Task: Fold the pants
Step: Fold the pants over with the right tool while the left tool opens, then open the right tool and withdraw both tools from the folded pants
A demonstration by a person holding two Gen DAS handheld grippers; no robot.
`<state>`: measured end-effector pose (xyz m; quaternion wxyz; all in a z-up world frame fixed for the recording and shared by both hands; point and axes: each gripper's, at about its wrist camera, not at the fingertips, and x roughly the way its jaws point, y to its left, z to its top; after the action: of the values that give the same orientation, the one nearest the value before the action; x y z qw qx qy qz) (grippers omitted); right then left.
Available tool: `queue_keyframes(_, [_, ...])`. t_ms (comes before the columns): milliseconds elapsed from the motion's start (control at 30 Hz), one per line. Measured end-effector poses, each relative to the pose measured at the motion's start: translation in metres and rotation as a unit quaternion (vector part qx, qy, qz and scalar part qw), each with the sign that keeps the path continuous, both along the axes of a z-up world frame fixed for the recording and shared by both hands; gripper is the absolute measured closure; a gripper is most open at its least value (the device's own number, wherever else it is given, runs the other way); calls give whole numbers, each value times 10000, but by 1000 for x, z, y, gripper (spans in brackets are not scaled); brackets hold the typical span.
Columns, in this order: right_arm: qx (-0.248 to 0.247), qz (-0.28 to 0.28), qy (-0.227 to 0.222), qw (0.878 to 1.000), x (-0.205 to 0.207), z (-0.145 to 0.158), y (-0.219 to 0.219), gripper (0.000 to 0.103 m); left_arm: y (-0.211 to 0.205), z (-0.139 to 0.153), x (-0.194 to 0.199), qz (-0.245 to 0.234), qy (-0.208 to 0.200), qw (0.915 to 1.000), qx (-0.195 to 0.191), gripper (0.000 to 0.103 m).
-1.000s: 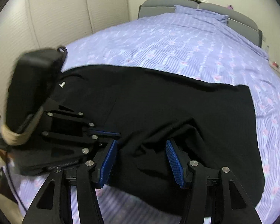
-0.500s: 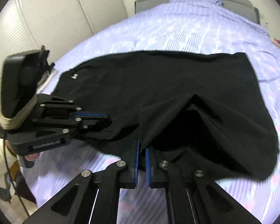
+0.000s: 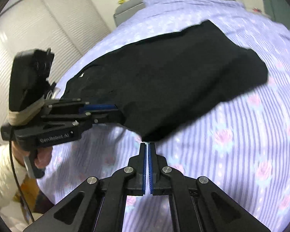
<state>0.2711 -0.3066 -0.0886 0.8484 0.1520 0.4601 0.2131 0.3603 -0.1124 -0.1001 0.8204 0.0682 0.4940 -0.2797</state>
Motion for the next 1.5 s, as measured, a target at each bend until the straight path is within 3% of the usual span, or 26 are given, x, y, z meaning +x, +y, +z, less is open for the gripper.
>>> queue_keyframes(167, [-128,-765,-215,9968,-5,13,-28,97,-6,0,-8,88,-49,9998,156,86])
queue_keyframes(233, [-394,-1017,-375,9933,-5,21,-37,81,-9,12,-16,74,-260,9995,140,79])
queue_keyframes(267, [-511,-1115,-478,9913,-4,25,-42,61,-11,19,-18,60,-391,9992,105,70])
queue_keyframes(300, [-655,-1266,-648,9877,-4,30,-48,50,-12,28,-19,51,-556,9984,35,66])
queue_keyframes(367, [-829,-1487,-849,9817,-1,37,-56,50,-17,41,-18,-2,-771,9970,-101,65])
queue_keyframes(567, [-894,-1937,-833,9734,6,47,-72,50,-30,62,-21,-124,-1073,9937,-309,62])
queue_keyframes(600, [-914,-1967,-863,9724,-2,48,-70,50,-29,64,-27,-74,-1149,9927,-358,59])
queue_keyframes(667, [-996,-1975,-980,9703,-13,56,-63,50,-23,67,-38,111,-1250,9912,-422,44])
queue_keyframes(733, [-1092,-1981,-1093,9679,-33,61,-60,48,-13,69,-53,331,-1412,9885,-420,43])
queue_keyframes(800, [-1223,-1974,-1297,9640,-45,72,-46,30,-1,70,-69,501,-1526,9863,-366,43])
queue_keyframes(833, [-1252,-1986,-1349,9627,-47,75,-42,28,7,71,-76,594,-1574,9851,-363,42])
queue_keyframes(1033, [-1387,-1668,-1617,9627,-62,97,23,28,85,64,-106,1482,-1578,9751,-475,38])
queue_keyframes(1267, [-1579,-1003,-1668,9681,-40,90,125,28,181,41,-112,2315,-1332,9622,-535,38])
queue_keyframes(1500, [-1635,-473,-1534,9734,-13,75,202,28,238,-1,-93,2701,-583,9485,-1550,46])
